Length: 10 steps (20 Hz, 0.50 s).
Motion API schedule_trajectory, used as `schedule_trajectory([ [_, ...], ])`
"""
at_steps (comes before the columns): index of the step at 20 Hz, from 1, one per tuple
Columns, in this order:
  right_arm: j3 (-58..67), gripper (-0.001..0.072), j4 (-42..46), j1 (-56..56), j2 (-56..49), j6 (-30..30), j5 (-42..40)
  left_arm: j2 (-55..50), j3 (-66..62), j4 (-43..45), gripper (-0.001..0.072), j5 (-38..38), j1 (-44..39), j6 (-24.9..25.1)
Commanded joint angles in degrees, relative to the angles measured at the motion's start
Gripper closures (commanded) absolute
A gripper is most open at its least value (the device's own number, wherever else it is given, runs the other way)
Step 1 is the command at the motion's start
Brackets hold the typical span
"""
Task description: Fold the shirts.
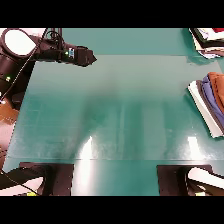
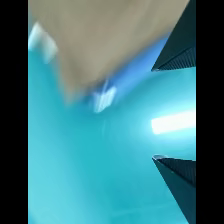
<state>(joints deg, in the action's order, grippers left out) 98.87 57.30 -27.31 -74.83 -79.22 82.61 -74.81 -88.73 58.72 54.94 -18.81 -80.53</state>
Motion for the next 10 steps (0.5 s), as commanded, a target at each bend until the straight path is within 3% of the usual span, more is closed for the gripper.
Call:
schedule_trajectory([
  [1,2.84,0.0256,-1.66,13.68,0.02,0.57,-4.0,0.0,-0.02,-0.02,0.0681,-0.07,0.04,-0.04],
  [4,2.91,0.0698,-1.64,21.59,0.02,1.9,-4.33,0.0,-0.04,-0.02,0.0681,-0.07,0.04,-0.04],
  [10,2.89,0.0697,-1.68,26.01,0.02,2.78,-4.66,0.0,-0.02,-0.02,0.0681,-0.07,0.04,-0.04],
])
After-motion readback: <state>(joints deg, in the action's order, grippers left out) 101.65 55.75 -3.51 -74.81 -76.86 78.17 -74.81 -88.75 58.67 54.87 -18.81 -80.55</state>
